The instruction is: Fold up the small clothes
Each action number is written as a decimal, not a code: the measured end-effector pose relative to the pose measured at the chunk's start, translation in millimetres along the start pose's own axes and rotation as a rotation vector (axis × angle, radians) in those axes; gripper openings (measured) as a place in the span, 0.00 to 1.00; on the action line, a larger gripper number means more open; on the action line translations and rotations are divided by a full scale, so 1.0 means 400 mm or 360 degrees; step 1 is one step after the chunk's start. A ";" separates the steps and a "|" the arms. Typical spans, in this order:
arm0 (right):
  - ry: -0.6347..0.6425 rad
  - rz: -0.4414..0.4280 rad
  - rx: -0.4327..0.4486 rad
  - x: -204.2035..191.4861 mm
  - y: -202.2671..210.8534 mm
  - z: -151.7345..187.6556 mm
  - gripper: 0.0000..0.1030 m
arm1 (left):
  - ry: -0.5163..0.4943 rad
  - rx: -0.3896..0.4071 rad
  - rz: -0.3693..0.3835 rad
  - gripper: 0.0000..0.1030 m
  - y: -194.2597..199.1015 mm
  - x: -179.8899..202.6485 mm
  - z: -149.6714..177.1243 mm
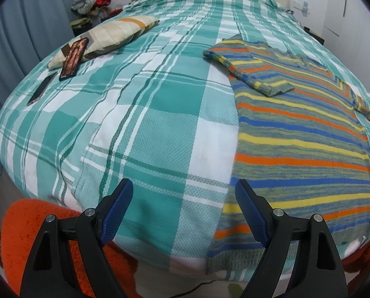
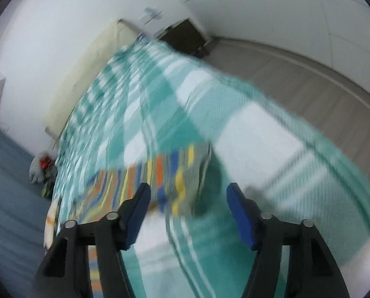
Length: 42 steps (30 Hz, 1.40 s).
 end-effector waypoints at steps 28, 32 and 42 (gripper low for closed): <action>-0.0043 0.0148 -0.0530 0.071 -0.069 0.089 0.12 | -0.0025 -0.0073 -0.0044 0.83 -0.021 -0.011 0.023; 0.0305 0.0398 -0.0309 0.041 -0.014 0.003 0.13 | 0.0023 -0.0077 -0.0043 0.83 -0.026 -0.020 0.020; 0.0442 0.0300 -0.0303 -0.054 -0.175 0.033 0.25 | 0.0013 -0.0067 -0.0025 0.83 -0.012 -0.014 0.019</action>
Point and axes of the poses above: each gripper's, at about its wrist camera, not at the fingertips, and y roughly against the way its jaws point, x to its right, z to its underside, the point moved 9 cm from there along -y, roughly the way its jaws point, and after that the axes turned 8 degrees about x, right-handed, at the moved point
